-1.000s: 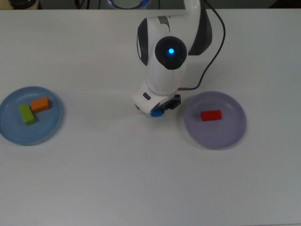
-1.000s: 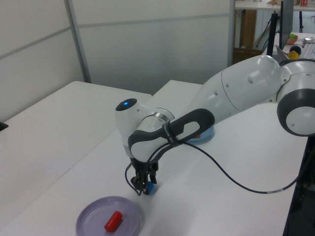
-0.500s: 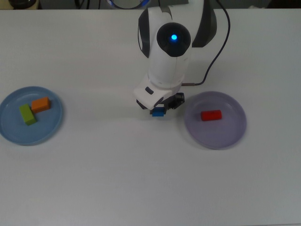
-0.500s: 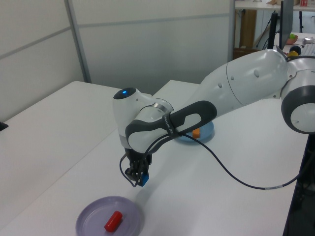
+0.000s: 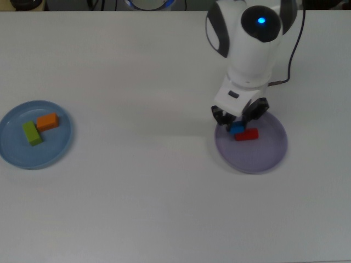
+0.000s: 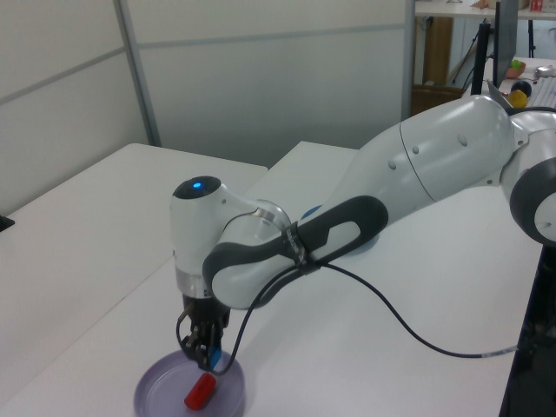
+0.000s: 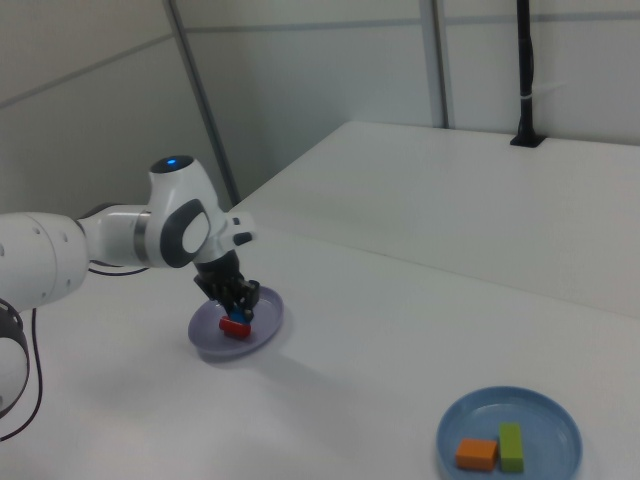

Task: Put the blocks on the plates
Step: 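Place the blue cube on the lavender plate beside the red cylinder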

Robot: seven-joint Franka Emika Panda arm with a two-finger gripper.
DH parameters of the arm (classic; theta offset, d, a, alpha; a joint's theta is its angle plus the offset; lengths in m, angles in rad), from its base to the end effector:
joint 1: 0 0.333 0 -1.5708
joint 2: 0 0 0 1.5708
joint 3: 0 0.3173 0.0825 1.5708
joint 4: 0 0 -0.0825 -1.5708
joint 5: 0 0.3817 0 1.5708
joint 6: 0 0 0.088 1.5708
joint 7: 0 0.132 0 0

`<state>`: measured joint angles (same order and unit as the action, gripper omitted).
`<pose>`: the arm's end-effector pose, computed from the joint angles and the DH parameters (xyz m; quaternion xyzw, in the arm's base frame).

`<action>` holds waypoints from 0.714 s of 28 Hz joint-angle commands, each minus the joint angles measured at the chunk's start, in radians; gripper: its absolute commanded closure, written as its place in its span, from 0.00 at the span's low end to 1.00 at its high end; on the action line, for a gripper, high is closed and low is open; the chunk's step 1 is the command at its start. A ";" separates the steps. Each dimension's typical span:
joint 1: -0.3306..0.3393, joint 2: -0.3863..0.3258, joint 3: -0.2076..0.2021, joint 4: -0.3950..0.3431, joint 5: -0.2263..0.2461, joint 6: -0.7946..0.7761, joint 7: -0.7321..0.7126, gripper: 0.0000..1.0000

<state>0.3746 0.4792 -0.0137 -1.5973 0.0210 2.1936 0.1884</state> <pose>0.6505 0.2480 0.3430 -0.9949 -0.0813 -0.0548 0.0214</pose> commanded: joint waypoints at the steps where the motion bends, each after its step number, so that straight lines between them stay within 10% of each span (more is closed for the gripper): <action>1: 0.036 0.010 -0.003 -0.003 -0.016 0.034 0.031 0.86; 4: 0.047 0.015 -0.003 -0.004 -0.027 0.032 0.034 0.41; 8: 0.049 0.015 -0.003 -0.006 -0.029 0.031 0.034 0.19; 9: 0.049 0.013 -0.003 -0.004 -0.030 0.028 0.034 0.00; 20: 0.037 -0.056 -0.025 -0.003 -0.027 -0.043 0.103 0.00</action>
<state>0.4178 0.4824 -0.0221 -1.5887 0.0110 2.2036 0.2505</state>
